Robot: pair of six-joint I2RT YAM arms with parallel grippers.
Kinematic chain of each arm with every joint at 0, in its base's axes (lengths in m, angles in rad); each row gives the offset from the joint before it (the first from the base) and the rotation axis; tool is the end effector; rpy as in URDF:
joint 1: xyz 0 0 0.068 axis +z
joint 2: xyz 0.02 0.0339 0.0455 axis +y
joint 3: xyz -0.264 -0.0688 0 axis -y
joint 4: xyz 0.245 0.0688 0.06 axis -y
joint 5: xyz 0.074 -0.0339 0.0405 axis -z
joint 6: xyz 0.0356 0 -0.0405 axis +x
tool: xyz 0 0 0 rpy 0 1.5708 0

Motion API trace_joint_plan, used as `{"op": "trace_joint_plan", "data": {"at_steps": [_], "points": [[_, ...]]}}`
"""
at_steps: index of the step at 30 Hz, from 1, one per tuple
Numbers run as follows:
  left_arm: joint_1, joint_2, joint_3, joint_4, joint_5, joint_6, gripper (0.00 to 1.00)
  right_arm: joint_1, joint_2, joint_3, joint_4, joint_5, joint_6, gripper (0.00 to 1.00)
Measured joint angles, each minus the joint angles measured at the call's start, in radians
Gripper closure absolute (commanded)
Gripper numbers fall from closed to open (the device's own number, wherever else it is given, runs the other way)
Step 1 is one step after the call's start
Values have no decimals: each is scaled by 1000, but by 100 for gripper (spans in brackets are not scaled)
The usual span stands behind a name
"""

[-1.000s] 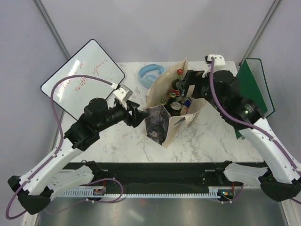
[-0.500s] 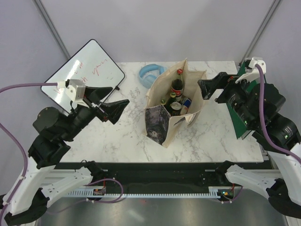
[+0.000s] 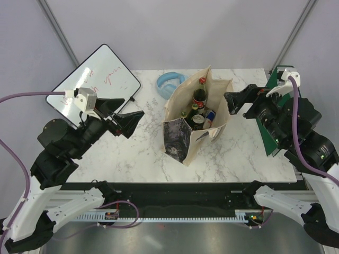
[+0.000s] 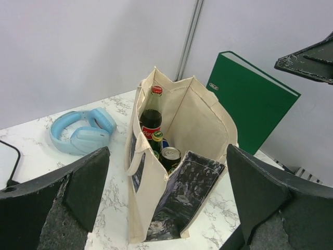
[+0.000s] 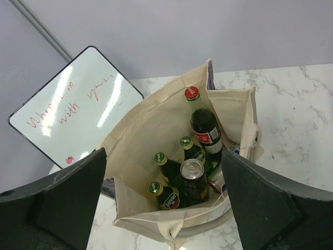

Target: Place the beverage into the canvas bag

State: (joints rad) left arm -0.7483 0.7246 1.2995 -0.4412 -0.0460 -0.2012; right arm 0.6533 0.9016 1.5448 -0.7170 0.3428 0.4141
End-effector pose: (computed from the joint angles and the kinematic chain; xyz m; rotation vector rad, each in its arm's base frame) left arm 0.0773 -0.0695 0.4867 0.3623 1.4352 -0.7432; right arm 0.1054 0.0656 0.5076 0.0664 1.6660 0.5325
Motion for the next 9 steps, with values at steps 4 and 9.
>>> {"op": "trace_joint_plan", "data": {"at_steps": [4,9], "points": [[0,-2,0,0,-5,0,0,0,5,-2,0,0,0,2],[0,-10,-1,0,-6,0,0,0,5,-8,5,0,0,2]]}}
